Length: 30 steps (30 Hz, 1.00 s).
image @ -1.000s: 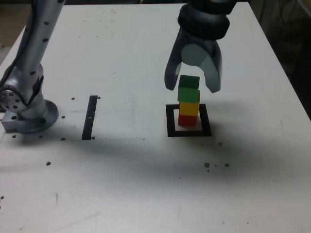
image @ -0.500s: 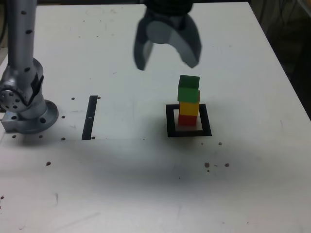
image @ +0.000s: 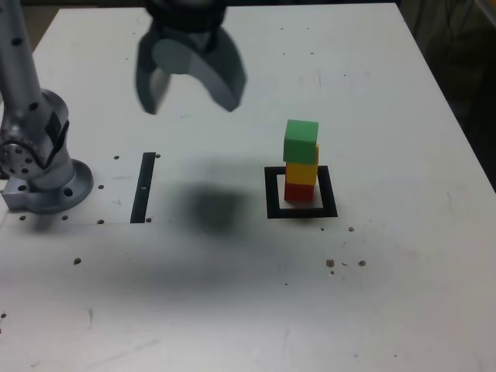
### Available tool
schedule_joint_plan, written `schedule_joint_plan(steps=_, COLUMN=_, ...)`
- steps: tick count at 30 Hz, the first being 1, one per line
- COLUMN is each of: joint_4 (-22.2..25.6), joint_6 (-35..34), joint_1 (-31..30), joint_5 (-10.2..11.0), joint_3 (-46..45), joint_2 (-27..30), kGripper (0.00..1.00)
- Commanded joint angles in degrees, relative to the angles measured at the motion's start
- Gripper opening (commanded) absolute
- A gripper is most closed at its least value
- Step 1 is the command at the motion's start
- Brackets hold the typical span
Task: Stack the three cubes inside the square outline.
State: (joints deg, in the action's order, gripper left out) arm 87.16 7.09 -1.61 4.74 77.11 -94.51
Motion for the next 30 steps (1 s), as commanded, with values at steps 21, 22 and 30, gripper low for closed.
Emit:
schedule_joint_plan(steps=21, joint_4=-19.2, joint_6=0.58, joint_1=5.18, joint_5=-1.64, joint_3=-28.56, joint_2=9.35, kGripper=0.99)
schedule_joint_plan(steps=22, joint_4=-20.33, joint_6=0.6, joint_1=5.2, joint_5=-1.82, joint_3=-29.52, joint_2=9.5, kGripper=0.99)
schedule_joint_plan(steps=30, joint_4=-29.23, joint_6=0.65, joint_1=5.21, joint_5=-2.66, joint_3=-35.94, joint_2=9.74, kGripper=1.0)
